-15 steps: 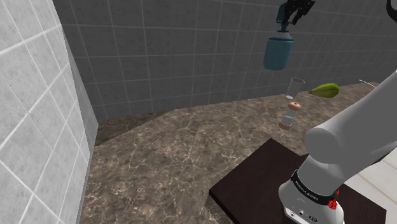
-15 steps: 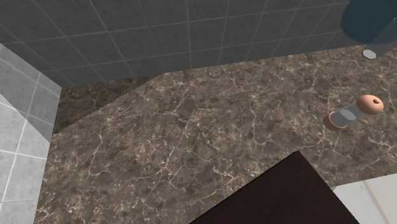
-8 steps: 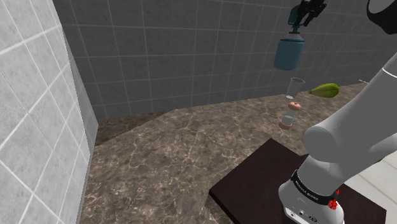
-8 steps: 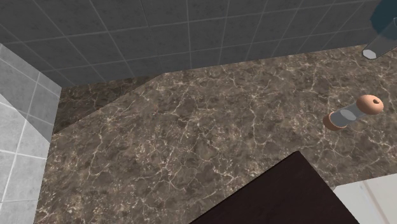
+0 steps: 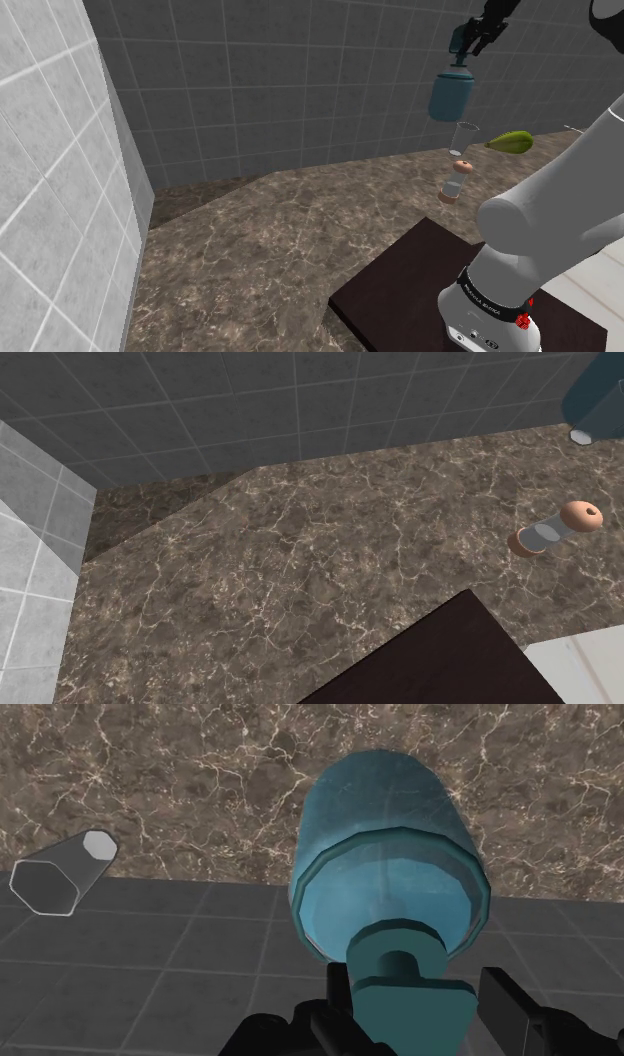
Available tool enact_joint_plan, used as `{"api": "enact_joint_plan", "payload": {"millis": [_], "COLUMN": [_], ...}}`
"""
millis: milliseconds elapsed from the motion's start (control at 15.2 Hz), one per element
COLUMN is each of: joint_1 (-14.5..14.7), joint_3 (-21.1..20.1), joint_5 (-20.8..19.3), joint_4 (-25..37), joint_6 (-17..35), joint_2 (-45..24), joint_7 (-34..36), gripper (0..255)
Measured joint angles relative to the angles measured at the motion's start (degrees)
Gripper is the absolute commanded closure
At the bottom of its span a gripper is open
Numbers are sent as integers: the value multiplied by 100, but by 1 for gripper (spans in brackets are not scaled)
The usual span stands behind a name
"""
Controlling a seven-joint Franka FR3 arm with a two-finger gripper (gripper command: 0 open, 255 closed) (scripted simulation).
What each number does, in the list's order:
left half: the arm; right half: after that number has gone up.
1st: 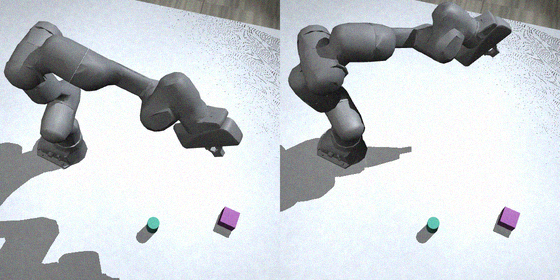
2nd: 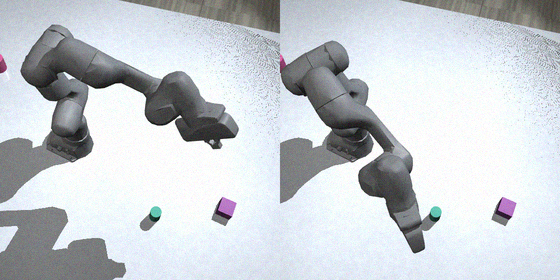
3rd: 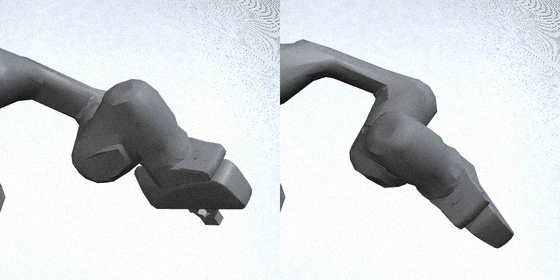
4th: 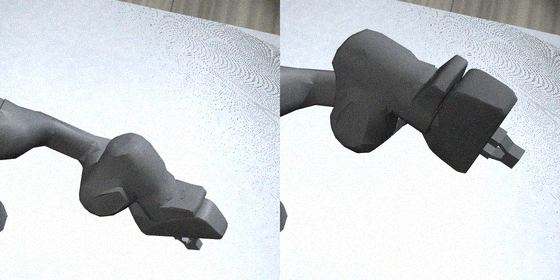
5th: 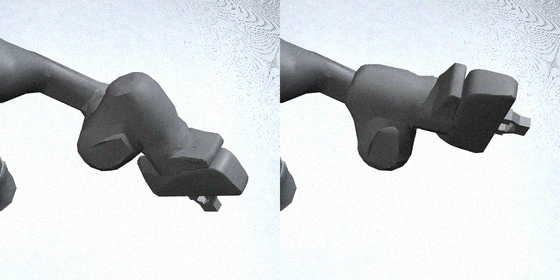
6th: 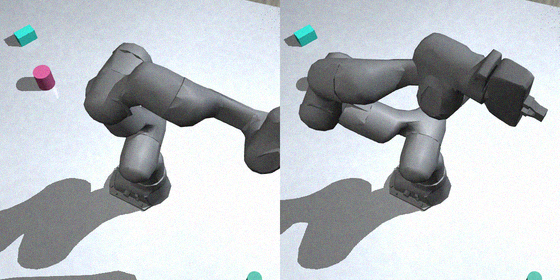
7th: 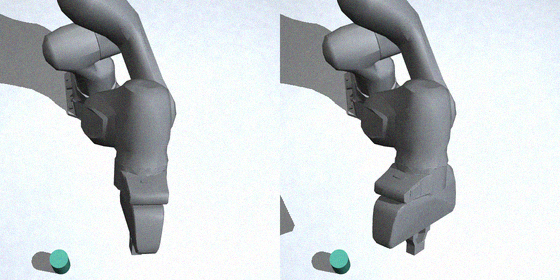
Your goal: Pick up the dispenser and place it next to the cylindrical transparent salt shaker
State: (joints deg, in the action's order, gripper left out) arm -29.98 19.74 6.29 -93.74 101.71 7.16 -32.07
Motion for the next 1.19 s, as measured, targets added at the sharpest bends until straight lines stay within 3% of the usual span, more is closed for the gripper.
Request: {"api": "enact_joint_plan", "payload": {"millis": [1188], "joint_1": [1], "joint_3": [-35], "joint_5": [-40], "joint_4": [-1635], "joint_6": [1402], "joint_2": [246], "joint_7": [-103], "gripper": [255]}}
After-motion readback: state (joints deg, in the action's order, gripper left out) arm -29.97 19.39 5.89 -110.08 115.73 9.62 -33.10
